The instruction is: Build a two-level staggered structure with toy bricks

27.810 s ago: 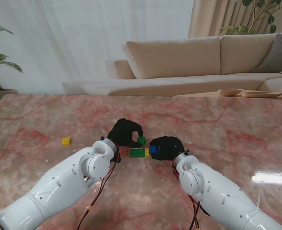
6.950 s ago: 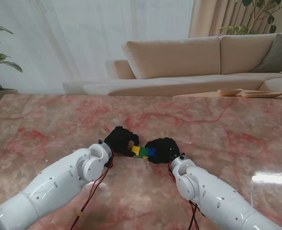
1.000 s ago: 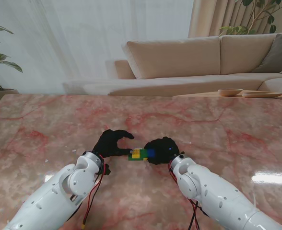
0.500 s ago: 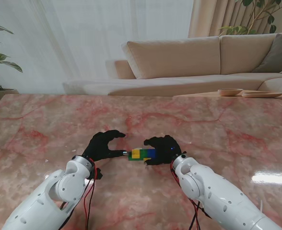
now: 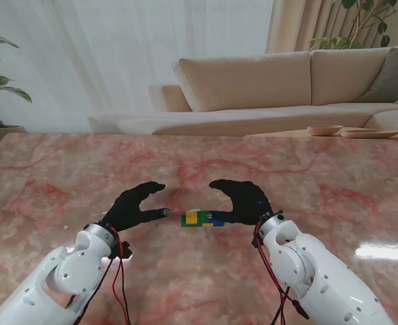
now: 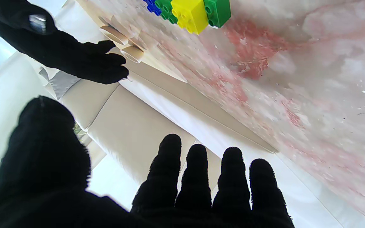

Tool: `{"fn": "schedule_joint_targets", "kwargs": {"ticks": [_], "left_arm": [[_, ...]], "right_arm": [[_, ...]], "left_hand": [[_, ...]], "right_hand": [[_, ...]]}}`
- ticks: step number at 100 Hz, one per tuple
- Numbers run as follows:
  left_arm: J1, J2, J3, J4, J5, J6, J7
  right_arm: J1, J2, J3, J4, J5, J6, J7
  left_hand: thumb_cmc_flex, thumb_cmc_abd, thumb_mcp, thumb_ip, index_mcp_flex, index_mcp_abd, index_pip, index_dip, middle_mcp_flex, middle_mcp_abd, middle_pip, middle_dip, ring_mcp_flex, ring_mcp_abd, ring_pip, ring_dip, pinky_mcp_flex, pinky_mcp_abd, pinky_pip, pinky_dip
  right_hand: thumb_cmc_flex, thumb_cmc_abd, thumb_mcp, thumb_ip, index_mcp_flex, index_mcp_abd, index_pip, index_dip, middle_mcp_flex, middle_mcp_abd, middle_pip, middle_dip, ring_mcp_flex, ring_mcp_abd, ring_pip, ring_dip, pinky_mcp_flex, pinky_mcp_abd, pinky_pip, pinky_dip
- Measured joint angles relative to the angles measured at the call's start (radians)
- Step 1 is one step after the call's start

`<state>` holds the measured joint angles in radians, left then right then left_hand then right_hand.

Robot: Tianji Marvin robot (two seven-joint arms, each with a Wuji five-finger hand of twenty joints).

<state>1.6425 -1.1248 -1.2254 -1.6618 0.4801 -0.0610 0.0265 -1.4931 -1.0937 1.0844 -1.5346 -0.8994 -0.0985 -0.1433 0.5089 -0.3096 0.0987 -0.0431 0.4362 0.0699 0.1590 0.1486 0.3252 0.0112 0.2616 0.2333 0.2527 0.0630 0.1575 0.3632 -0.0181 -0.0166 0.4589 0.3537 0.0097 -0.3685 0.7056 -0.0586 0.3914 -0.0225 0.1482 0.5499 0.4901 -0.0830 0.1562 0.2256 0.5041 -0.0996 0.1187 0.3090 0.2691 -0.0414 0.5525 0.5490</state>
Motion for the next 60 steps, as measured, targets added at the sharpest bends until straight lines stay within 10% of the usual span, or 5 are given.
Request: {"fn": "schedule_joint_targets", "kwargs": {"ticks": [60], "left_arm": [[0.123,0.011,-0.077,-0.075,-0.051,-0.077,-0.026]], "right_arm": [[-0.183,-0.026,0.167,-0.118,0.295,-0.131,-0.004]], "left_hand": [[-0.026,0.1,-0.033,0.055,-0.01,0.039,-0.034,-0.03,-0.025,0.017,-0.024,-0.012,-0.025,-0.002,0.0,-0.026,0.005,-0.026,0.014,-0.061]], "right_hand": [[-0.162,0.194,-0.002,0.043,-0.02,0.066,-0.038,-0.089,-0.003,0.073,-0.037,-0.092,-0.023,0.011,-0.027,-0.062,0.01,-0.033,-0.04,-0.164]]}}
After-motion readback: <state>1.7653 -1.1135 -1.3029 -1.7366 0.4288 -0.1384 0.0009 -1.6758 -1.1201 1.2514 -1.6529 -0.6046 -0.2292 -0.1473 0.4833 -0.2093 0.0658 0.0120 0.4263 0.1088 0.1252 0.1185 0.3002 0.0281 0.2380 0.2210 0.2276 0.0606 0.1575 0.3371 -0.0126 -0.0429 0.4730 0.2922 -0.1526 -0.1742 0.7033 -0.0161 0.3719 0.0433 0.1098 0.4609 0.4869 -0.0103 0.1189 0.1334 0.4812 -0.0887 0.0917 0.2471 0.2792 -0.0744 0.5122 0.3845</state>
